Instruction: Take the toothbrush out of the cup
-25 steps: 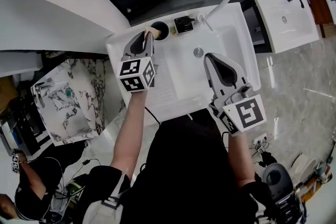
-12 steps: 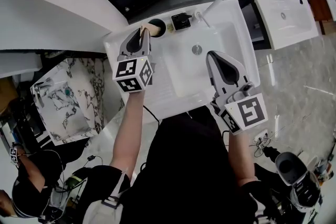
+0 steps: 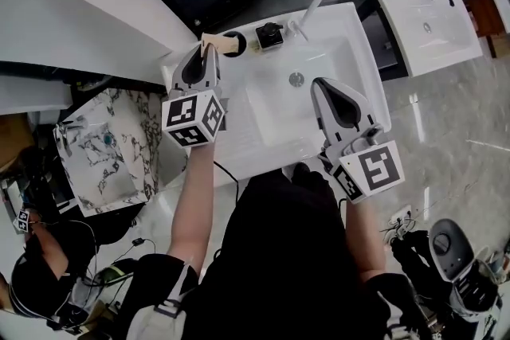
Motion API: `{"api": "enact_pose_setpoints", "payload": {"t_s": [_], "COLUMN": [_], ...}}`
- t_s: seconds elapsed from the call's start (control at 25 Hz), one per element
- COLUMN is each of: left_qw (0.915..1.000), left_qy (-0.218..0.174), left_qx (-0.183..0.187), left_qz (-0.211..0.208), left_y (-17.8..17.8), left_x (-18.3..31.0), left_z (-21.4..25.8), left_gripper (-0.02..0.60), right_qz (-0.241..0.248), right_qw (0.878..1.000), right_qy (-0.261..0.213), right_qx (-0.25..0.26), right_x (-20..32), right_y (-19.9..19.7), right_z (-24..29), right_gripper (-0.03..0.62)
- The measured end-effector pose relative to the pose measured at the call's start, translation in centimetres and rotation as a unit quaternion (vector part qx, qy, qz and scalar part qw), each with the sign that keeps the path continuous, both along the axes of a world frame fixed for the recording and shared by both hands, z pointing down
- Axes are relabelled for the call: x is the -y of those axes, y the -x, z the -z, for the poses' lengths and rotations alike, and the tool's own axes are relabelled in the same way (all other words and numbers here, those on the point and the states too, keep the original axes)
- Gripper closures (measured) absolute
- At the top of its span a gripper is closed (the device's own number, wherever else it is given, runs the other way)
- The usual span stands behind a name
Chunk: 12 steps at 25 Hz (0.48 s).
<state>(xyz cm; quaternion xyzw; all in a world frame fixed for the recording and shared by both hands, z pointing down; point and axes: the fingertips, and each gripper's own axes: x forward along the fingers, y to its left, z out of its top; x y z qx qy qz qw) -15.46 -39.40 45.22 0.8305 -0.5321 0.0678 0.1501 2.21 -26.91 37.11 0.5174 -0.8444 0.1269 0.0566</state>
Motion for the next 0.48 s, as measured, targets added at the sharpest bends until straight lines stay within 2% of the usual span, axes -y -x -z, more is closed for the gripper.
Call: {"api": "enact_pose_setpoints", "payload": {"t_s": [0.28, 0.48], "left_qw": [0.9989, 0.9978], "left_qy": [-0.045, -0.057], "left_qx": [0.009, 0.017], "left_qz": [0.014, 0.030], "left_y": [-1.3, -2.1], "left_x": [-2.9, -5.4], "left_z": [4.3, 6.4], "left_gripper": [0.532, 0.532], "right_qz": [0.015, 0.028], "right_qw": [1.000, 0.999], "right_qy": [-0.018, -0.037], "right_qx": [0.011, 0.024], "right_x": [-2.4, -4.2], "right_y": [-2.3, -4.0], "right_z": [1.6, 2.9], "right_gripper": [0.563, 0.563]}}
